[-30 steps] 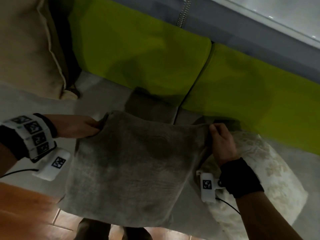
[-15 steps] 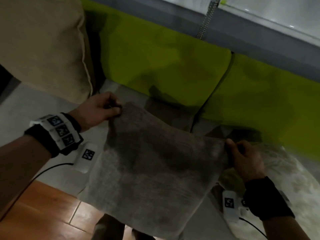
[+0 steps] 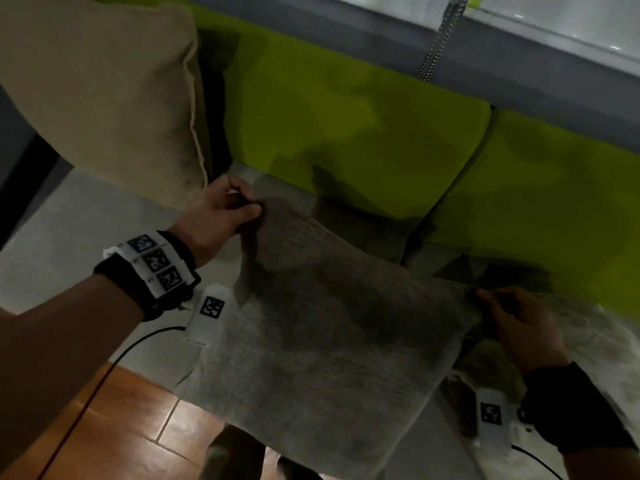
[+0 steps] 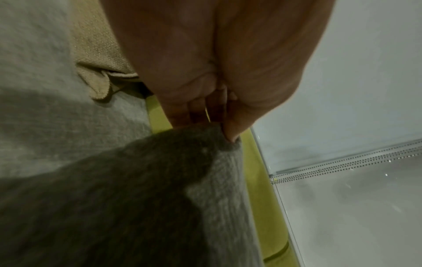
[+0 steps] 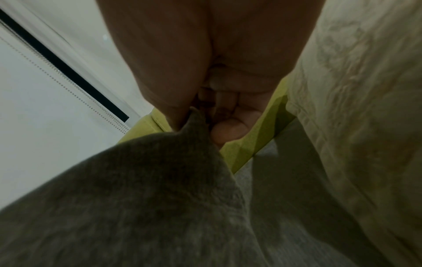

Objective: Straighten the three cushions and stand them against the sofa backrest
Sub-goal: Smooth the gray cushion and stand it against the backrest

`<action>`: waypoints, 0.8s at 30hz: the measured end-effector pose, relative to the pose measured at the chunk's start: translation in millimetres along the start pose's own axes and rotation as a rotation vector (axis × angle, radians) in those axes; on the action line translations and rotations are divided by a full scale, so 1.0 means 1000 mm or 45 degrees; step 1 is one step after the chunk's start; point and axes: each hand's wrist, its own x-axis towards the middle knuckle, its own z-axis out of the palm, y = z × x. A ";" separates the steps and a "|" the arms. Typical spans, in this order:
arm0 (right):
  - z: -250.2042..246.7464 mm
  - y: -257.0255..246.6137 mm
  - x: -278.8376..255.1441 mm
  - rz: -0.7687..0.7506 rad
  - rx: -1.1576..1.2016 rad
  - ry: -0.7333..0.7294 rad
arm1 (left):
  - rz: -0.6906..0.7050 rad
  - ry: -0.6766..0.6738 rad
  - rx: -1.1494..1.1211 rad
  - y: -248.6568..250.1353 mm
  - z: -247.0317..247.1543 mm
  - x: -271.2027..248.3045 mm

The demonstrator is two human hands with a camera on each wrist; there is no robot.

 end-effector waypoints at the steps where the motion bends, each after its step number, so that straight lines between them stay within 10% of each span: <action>1: 0.001 -0.001 0.002 -0.005 -0.009 0.001 | 0.006 0.010 -0.018 0.001 -0.002 0.001; 8: 0.004 -0.002 -0.001 -0.050 0.025 -0.020 | -0.247 -0.467 -0.323 0.001 -0.004 -0.017; 18: 0.005 -0.017 0.004 -0.085 -0.010 -0.056 | -0.070 -0.811 1.158 0.008 0.023 -0.015; 24: 0.005 -0.016 0.002 -0.099 0.014 -0.049 | -0.214 -0.712 0.482 -0.001 0.020 -0.022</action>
